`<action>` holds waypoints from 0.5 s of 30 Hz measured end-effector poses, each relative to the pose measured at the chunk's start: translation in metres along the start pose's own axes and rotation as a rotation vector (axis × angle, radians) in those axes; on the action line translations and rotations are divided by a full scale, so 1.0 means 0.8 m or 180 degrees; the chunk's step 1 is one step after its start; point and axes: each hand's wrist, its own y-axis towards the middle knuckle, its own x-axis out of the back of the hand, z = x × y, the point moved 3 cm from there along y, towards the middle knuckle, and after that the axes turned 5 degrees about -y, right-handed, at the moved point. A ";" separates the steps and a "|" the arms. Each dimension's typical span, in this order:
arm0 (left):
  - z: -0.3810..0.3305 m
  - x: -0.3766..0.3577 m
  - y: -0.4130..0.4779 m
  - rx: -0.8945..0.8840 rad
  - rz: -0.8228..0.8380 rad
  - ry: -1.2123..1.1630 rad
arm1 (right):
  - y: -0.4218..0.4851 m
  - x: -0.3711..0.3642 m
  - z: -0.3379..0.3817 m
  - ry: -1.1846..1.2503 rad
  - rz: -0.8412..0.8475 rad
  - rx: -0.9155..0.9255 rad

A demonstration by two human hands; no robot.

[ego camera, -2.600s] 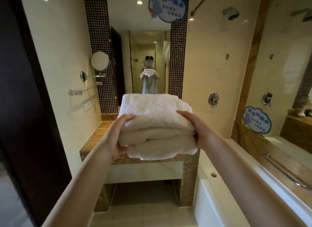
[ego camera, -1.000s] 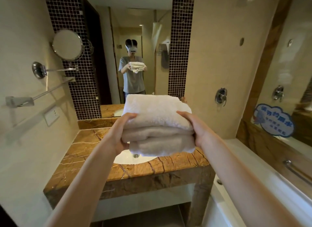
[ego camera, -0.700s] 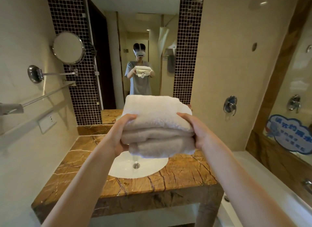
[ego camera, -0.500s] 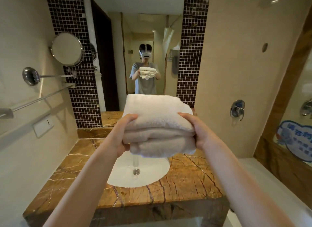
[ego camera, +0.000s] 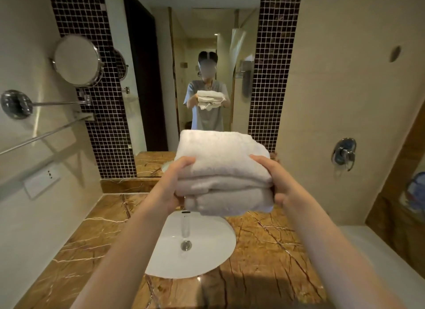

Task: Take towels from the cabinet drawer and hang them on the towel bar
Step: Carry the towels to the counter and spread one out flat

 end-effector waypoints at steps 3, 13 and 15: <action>-0.003 0.002 0.034 -0.0016 0.0015 -0.0014 | 0.031 0.002 0.003 0.0030 -0.0065 -0.0011; -0.027 -0.002 0.143 0.0015 0.0343 -0.0011 | 0.125 0.005 0.029 0.0100 -0.0329 -0.0036; -0.030 -0.006 0.165 0.0026 0.0433 0.0014 | 0.138 0.009 0.036 0.0121 -0.0401 -0.0033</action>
